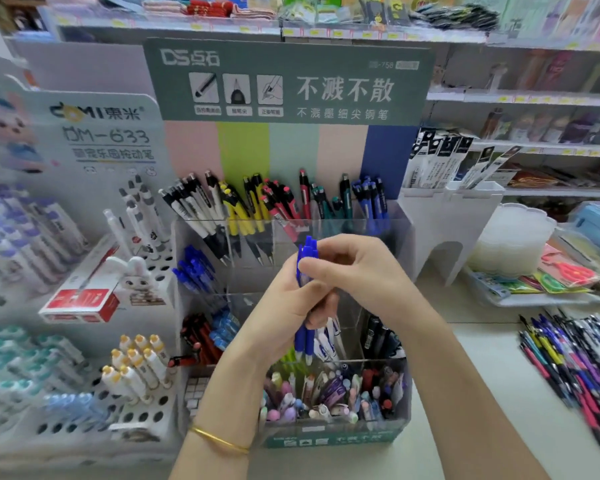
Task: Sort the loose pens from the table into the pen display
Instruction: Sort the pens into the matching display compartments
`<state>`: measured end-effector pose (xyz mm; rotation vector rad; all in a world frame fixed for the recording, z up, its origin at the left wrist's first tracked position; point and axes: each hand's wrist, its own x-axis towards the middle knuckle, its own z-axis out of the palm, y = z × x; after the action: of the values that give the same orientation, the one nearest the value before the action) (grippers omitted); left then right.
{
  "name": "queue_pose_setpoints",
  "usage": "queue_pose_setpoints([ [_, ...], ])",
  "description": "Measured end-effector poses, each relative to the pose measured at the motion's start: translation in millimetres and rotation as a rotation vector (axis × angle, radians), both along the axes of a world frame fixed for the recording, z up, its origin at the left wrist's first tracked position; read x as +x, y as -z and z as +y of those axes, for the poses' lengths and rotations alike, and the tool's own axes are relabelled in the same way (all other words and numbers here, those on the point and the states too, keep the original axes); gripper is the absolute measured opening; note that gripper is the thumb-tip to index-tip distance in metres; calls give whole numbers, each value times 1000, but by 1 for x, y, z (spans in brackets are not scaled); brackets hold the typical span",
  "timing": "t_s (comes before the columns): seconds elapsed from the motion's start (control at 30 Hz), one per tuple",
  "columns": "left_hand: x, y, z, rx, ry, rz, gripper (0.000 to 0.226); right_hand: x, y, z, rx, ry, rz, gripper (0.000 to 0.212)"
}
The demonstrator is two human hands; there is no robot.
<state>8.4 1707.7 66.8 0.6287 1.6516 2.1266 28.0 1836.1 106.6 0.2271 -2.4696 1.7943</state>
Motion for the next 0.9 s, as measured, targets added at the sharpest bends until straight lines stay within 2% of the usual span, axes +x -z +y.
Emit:
queue_pose_setpoints([
  [0.17,0,5,-42,-40,-60,8,20,-20,5,-36,-14,-192,-88,11],
  [0.27,-2,8,-66,-43,-81,-29,21,-29,6,-57,2,-250,-91,2],
  [0.33,-3,10,-81,-38,-134,-71,25,-37,5,-67,-37,-179,-25,3],
  [0.43,-3,16,-101,-25,-250,-152,24,-48,-1,-73,-166,53,178,13],
  [0.5,-2,20,-112,-21,-328,-205,24,-54,-3,-75,-176,209,319,16],
  [0.6,-2,25,-123,-18,-403,-249,26,-60,4,-88,16,371,476,7],
  [0.67,-1,26,-126,-13,-420,-260,25,-62,13,-103,141,407,521,10],
  [0.73,0,26,-128,-16,-413,-264,24,-67,24,-117,296,378,469,15],
  [0.83,3,26,-132,-44,-388,-256,21,-78,40,-132,602,297,295,20],
  [0.9,5,27,-134,-83,-365,-247,20,-83,44,-134,640,259,205,19],
])
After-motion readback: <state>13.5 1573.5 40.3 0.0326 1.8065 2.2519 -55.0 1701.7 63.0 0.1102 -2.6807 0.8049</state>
